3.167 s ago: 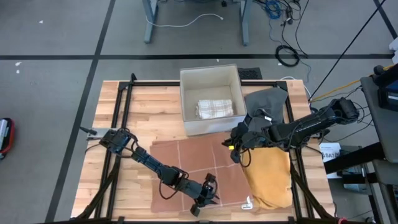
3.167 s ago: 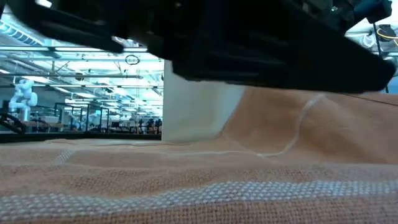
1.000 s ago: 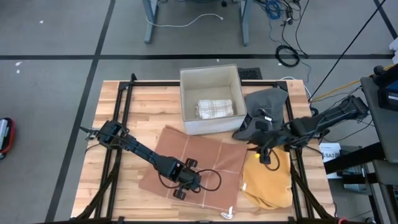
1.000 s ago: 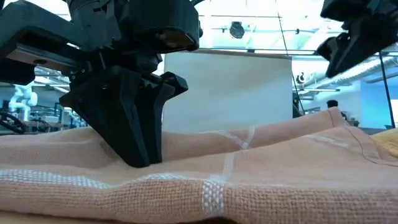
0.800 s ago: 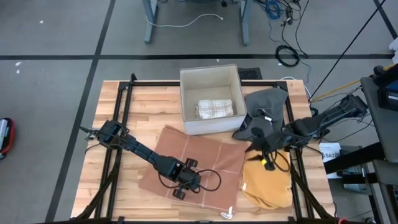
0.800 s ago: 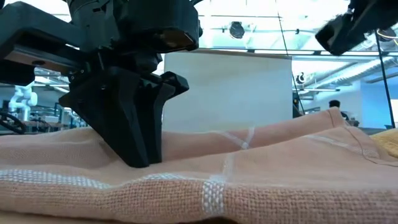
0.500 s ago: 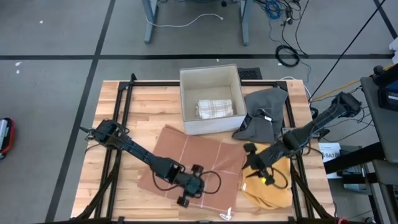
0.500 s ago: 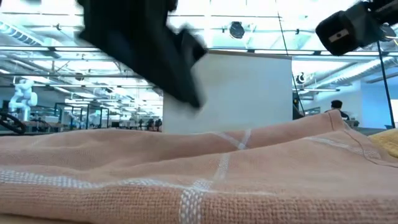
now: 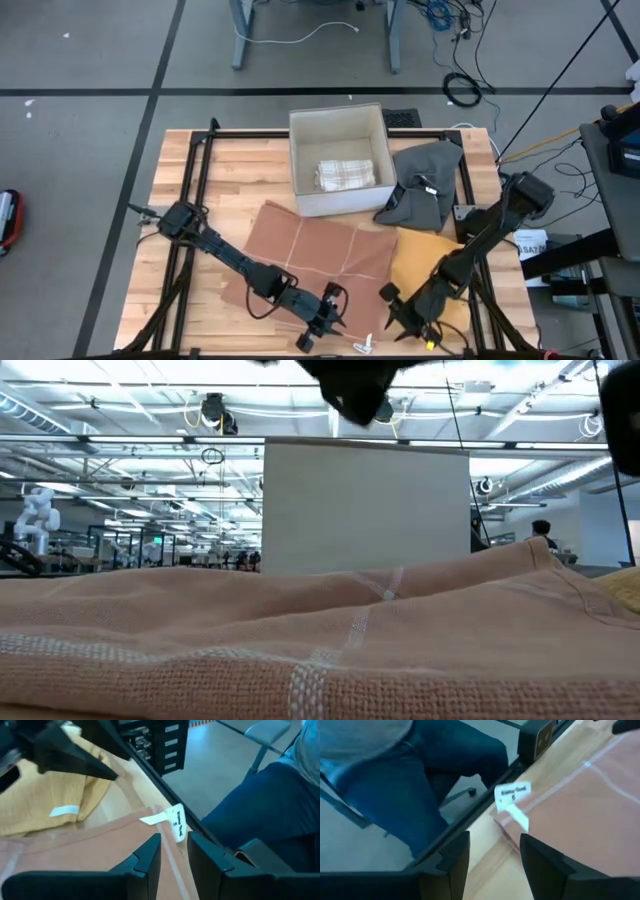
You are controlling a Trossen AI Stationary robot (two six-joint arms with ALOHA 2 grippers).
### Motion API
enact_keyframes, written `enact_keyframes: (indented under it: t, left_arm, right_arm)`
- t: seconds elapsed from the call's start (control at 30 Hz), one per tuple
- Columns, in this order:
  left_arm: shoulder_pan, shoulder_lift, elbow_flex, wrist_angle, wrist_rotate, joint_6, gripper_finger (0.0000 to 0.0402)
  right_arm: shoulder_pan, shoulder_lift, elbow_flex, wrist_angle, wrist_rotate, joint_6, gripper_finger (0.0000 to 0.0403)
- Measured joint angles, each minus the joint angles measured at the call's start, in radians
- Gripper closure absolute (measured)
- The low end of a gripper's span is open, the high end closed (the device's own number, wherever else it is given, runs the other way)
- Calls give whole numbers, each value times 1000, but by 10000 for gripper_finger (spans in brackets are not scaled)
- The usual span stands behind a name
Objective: Fold towel
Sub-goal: Fold the light brown towel
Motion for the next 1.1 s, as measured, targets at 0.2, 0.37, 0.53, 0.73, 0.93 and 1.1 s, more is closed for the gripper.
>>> enact_keyframes:
  t: [0.2,0.37,0.53,0.73,0.93,1.1]
  left_arm:
    - [-1,102,0,175,-1,-19,299]
    - [-5,139,9,202,-36,-9,299]
    - [-8,136,15,229,-40,7,299]
    - [-17,136,15,247,-40,4,299]
    - [-29,136,15,227,-60,3,299]
    - [-30,136,15,214,-82,-2,295]
  right_arm:
    - [54,156,0,165,107,-107,241]
    - [55,226,0,292,119,-155,241]
    - [48,254,0,317,142,-208,241]
    - [3,289,0,311,179,-213,242]
    - [-34,323,6,318,184,-201,284]
    - [-42,309,47,296,171,-247,385]
